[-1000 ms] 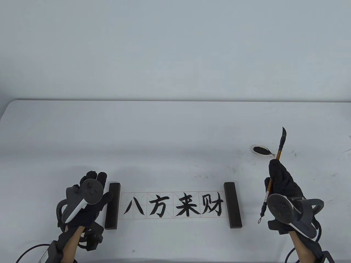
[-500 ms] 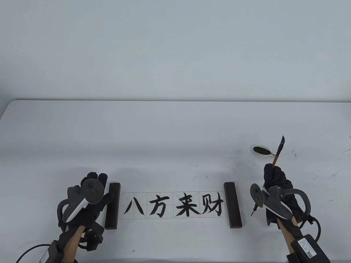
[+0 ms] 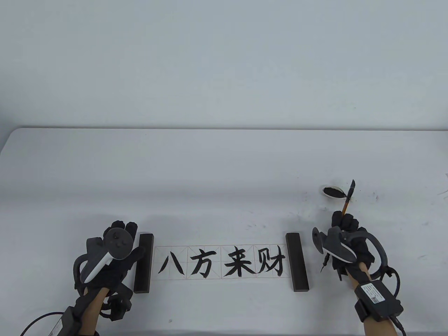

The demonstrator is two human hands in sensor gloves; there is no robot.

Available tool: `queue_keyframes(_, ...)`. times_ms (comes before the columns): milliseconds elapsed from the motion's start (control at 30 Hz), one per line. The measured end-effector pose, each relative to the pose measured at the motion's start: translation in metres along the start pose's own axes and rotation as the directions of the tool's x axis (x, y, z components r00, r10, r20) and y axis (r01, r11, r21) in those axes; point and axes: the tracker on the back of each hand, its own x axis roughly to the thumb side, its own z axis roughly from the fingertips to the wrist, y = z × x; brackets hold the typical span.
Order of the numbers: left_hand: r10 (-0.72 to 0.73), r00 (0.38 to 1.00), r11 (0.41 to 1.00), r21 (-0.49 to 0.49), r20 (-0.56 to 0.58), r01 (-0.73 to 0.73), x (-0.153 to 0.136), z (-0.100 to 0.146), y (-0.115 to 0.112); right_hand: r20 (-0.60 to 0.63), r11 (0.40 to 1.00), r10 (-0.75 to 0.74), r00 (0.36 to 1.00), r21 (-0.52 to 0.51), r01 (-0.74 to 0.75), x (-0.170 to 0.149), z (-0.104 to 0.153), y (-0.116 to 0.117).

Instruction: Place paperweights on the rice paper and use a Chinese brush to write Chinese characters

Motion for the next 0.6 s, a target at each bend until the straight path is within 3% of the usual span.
queue_keyframes(600,0.006,1.000,1.000,-0.030,-0.010,-0.006,0.0009,-0.0006,-0.0009,0.027,0.992,0.080,0.996,0.093,-0.082,-0.0036,-0.0062,0.0054)
